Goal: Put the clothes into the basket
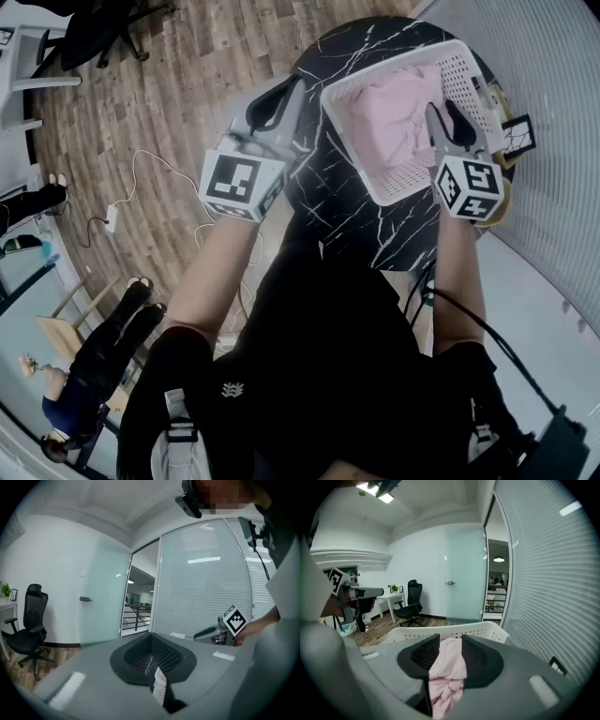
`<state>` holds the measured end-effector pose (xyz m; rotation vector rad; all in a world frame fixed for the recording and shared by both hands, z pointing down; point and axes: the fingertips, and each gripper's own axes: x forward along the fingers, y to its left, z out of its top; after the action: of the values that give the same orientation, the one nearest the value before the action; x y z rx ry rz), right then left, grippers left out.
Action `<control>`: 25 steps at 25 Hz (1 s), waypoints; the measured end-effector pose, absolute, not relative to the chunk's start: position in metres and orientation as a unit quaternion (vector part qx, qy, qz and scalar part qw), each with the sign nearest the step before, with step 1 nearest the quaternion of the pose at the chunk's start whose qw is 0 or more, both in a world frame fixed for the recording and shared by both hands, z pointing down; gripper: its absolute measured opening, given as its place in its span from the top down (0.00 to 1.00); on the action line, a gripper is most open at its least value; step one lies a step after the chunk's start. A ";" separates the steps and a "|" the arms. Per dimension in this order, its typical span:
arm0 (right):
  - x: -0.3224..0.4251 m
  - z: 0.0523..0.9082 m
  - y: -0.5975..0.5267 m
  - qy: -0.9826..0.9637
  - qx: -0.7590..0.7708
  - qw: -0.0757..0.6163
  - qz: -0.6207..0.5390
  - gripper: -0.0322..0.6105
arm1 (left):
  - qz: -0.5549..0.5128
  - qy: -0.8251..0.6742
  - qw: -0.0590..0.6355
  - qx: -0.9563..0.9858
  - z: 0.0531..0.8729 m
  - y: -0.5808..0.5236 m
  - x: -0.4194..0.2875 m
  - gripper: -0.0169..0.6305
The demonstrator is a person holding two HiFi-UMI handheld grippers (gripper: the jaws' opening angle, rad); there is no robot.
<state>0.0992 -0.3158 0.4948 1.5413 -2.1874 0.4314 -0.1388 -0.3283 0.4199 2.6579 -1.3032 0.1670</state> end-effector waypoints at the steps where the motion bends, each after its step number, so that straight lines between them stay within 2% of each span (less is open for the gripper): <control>1: 0.100 0.489 -0.317 -0.789 0.558 0.211 0.146 0.73 | 0.056 -0.437 0.089 0.893 0.420 -0.328 -0.138 0.96; 10: 0.098 0.463 -0.311 -0.801 0.560 0.160 0.136 0.72 | 0.049 -0.432 0.080 0.897 0.402 -0.323 -0.131 0.96; 22: 0.132 0.383 -0.272 -0.785 0.606 0.107 0.076 0.72 | 0.006 -0.419 0.038 0.907 0.340 -0.300 -0.106 0.96; 25: 0.138 0.363 -0.254 -0.784 0.613 0.085 0.058 0.76 | -0.003 -0.412 0.026 0.911 0.326 -0.290 -0.098 0.96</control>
<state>0.1381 -0.2536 0.3635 1.8267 -2.3371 0.1739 -0.0982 -0.2904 0.3263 2.8147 -1.2737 -0.0101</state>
